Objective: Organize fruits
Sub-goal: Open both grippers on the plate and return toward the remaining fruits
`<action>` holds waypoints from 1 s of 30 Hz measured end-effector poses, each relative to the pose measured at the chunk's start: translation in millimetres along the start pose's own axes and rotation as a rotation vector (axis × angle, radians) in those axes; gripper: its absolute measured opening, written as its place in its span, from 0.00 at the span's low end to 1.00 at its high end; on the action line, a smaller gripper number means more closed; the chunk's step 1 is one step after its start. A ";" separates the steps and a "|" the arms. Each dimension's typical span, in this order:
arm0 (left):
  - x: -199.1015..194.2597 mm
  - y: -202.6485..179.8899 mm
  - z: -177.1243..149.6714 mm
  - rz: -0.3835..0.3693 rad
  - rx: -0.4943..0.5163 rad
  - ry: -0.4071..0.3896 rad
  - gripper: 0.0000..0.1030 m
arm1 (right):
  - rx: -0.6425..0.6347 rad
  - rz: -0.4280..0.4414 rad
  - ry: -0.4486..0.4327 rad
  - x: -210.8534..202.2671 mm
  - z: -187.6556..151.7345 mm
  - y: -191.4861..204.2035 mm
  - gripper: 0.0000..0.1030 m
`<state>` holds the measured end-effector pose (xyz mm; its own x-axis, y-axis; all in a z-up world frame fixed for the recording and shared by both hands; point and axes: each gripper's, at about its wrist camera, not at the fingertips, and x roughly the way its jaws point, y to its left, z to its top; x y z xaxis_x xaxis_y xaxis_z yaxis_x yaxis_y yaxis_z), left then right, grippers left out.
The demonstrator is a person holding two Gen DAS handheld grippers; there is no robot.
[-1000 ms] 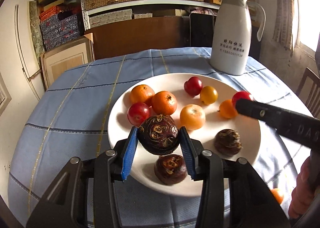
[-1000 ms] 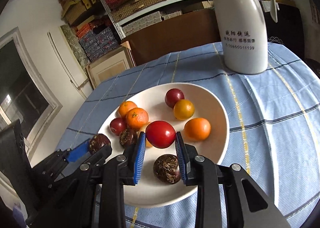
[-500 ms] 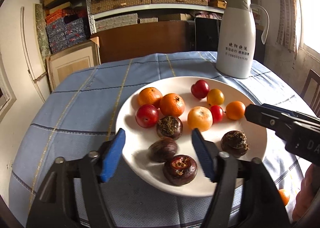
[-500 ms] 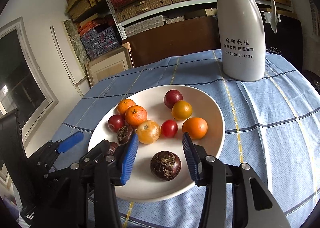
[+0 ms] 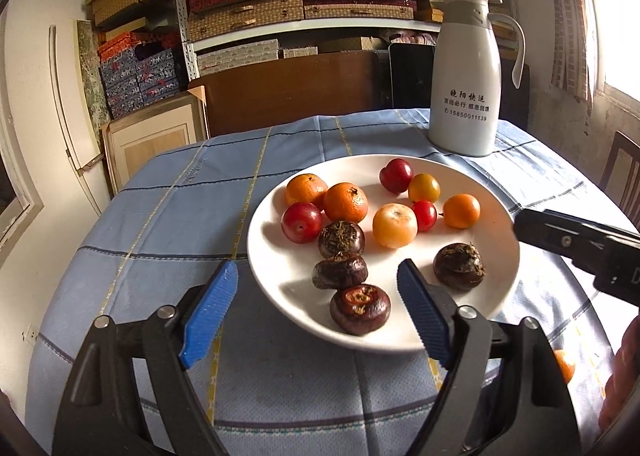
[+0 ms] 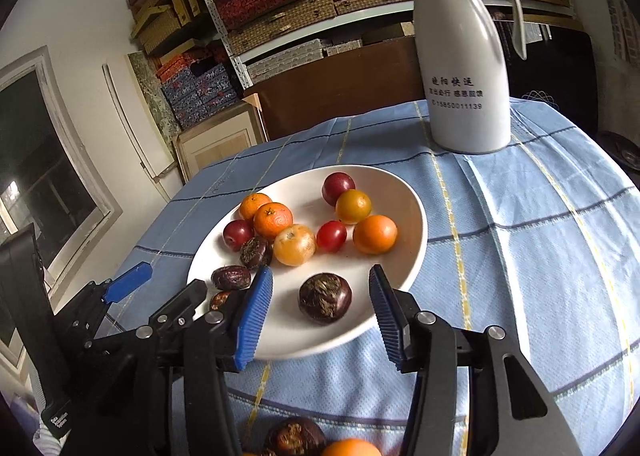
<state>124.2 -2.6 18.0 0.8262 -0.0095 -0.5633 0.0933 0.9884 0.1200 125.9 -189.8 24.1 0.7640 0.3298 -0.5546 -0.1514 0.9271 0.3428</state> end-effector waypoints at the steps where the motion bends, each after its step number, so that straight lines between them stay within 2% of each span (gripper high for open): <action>1: -2.5 0.3 -1.8 0.002 -0.002 0.000 0.78 | 0.006 -0.003 -0.005 -4.6 -2.6 -1.7 0.53; 8: -31.0 8.2 -24.9 0.013 -0.030 0.004 0.79 | 0.041 -0.006 -0.026 -36.8 -28.5 -11.4 0.55; 11: -48.1 10.2 -38.0 0.025 -0.032 -0.007 0.88 | 0.032 -0.020 -0.020 -48.1 -45.0 -13.9 0.57; 13: -59.9 10.5 -45.9 0.037 -0.026 -0.020 0.89 | 0.029 -0.028 -0.016 -56.0 -54.5 -16.6 0.63; 22: -87.7 12.0 -67.6 0.021 -0.025 -0.020 0.90 | 0.019 -0.028 0.011 -66.1 -73.1 -17.9 0.65; 27: -85.3 11.3 -68.3 0.009 -0.022 -0.003 0.95 | -0.002 -0.014 0.093 -53.6 -76.7 -13.7 0.65; 30: -78.5 14.6 -68.8 -0.065 -0.041 0.043 0.95 | 0.003 -0.001 0.160 -43.8 -80.5 -12.9 0.65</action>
<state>22.5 23.0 7.8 0.7944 -0.0685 -0.6035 0.1225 0.9913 0.0486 43.9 -201.9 -17.2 0.6544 0.3533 -0.6686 -0.1484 0.9270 0.3445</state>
